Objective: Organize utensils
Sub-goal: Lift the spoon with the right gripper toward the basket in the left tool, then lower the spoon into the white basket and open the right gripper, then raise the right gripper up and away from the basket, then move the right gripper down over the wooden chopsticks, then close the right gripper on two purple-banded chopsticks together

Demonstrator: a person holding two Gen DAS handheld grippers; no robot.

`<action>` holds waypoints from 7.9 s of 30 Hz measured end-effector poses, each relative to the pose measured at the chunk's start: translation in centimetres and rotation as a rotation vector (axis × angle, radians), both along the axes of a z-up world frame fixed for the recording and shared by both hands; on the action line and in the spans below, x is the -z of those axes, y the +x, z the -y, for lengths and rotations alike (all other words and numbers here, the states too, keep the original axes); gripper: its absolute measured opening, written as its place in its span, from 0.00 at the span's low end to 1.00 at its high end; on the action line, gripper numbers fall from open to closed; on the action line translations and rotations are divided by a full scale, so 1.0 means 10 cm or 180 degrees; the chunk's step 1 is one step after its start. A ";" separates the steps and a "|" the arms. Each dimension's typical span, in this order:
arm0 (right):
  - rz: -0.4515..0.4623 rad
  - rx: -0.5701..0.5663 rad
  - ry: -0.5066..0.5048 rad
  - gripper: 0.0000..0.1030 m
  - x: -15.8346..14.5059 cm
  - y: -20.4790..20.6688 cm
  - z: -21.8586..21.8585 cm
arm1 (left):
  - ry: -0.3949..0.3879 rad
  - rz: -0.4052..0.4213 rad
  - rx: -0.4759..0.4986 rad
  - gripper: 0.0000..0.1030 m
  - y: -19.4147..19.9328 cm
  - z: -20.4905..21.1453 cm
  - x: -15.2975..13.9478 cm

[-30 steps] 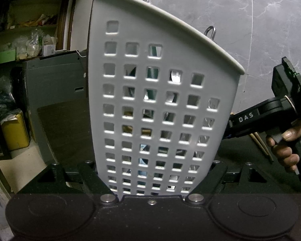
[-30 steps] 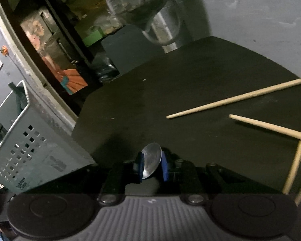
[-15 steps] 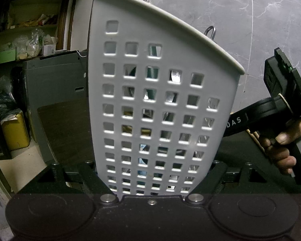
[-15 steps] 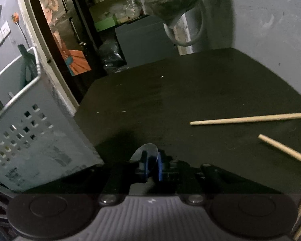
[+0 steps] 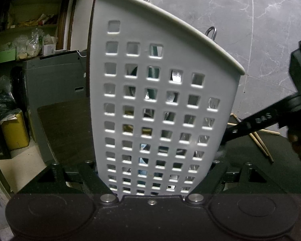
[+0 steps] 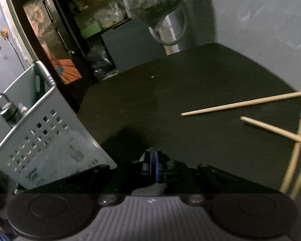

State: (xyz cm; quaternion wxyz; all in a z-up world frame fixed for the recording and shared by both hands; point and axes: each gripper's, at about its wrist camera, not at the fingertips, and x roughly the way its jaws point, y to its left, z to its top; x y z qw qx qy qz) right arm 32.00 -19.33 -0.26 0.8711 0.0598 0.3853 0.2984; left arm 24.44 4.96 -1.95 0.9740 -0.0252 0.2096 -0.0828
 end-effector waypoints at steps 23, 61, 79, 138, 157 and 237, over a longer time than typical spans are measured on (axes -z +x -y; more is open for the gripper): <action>0.0542 -0.0437 -0.1547 0.04 -0.14 -0.85 -0.50 | -0.0103 0.0004 0.0016 0.79 0.01 -0.07 0.05; 0.1595 -0.0942 -0.2085 0.11 0.15 -1.48 -0.65 | -0.0144 -0.0003 -0.0023 0.78 0.01 -0.07 0.06; 0.1381 -0.0653 -0.2135 0.02 0.21 -1.45 -0.81 | -0.0153 -0.0004 -0.0024 0.78 0.02 -0.09 0.06; 0.3259 -0.0214 0.0724 0.02 -1.36 -1.33 -0.75 | -0.0130 -0.0031 -0.0053 0.78 0.03 -0.07 0.05; 0.3021 -0.0198 0.0451 0.03 -0.84 -1.23 -1.01 | -0.0129 -0.0033 -0.0054 0.78 0.04 -0.06 0.04; 0.0470 0.1768 -0.0815 0.63 0.29 -0.06 0.67 | -0.0088 -0.0053 -0.0093 0.78 0.01 -0.02 0.01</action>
